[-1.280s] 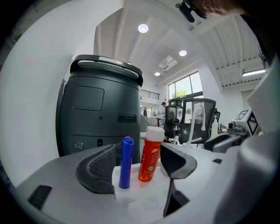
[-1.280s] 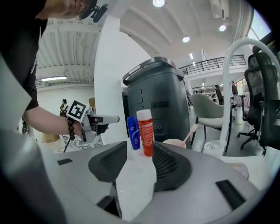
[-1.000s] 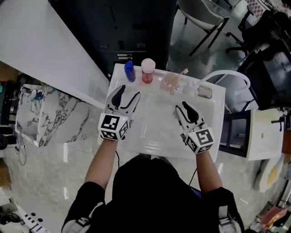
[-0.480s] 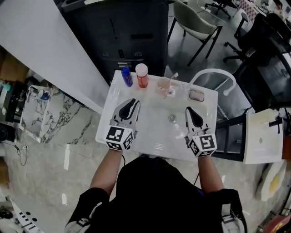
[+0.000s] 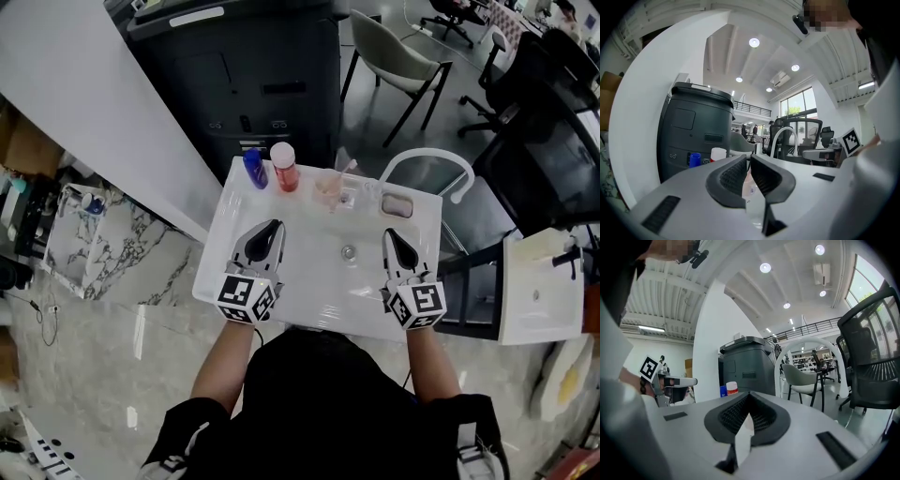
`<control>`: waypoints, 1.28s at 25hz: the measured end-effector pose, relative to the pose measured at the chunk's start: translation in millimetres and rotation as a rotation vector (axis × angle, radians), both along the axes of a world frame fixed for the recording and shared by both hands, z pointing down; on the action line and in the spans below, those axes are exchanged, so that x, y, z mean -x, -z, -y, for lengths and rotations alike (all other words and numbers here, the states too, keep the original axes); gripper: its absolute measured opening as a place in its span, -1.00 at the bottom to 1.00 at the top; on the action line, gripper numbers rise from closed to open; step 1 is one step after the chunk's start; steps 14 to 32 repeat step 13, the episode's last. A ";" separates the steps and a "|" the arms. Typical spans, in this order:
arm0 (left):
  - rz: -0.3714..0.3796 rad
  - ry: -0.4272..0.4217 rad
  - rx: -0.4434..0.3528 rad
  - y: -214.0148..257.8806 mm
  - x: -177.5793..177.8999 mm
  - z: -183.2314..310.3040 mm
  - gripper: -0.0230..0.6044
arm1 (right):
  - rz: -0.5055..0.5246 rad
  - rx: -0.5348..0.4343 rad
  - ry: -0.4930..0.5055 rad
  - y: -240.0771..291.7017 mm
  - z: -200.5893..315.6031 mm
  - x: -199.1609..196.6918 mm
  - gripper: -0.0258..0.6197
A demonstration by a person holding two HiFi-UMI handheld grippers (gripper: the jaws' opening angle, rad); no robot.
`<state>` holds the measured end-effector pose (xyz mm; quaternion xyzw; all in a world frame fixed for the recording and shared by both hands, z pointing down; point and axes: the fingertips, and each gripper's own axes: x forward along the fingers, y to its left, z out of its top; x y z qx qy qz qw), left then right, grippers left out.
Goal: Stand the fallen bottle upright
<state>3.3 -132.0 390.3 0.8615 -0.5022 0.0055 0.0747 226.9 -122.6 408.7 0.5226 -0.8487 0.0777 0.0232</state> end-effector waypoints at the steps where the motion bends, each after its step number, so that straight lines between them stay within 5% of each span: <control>1: -0.003 -0.002 -0.001 0.8 -2.0 0.1 -0.80 | 0.001 -0.002 0.004 0.9 0.3 0.0 -0.83; 32: -0.016 -0.020 0.008 -0.2 -5.5 5.8 -0.80 | 0.007 -0.007 0.015 3.1 5.1 3.5 -0.83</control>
